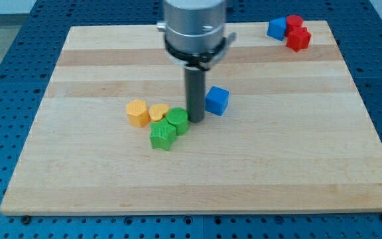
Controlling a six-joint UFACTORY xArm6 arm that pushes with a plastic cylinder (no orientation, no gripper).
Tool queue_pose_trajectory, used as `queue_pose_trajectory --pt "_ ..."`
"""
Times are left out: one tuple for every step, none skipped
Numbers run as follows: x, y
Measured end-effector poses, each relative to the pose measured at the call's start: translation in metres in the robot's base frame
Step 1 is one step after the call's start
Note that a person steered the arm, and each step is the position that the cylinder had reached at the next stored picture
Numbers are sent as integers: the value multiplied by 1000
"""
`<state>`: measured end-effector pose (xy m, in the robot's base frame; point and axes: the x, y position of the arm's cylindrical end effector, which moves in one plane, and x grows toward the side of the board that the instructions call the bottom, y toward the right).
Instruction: Drag blue cube towards blue triangle
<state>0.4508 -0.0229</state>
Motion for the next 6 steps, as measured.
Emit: queue_pose_trajectory --pt "-34 -6" --pt "-43 4" --pt "-36 0" --pt "-7 0" --pt "6 24" --pt "-13 50"
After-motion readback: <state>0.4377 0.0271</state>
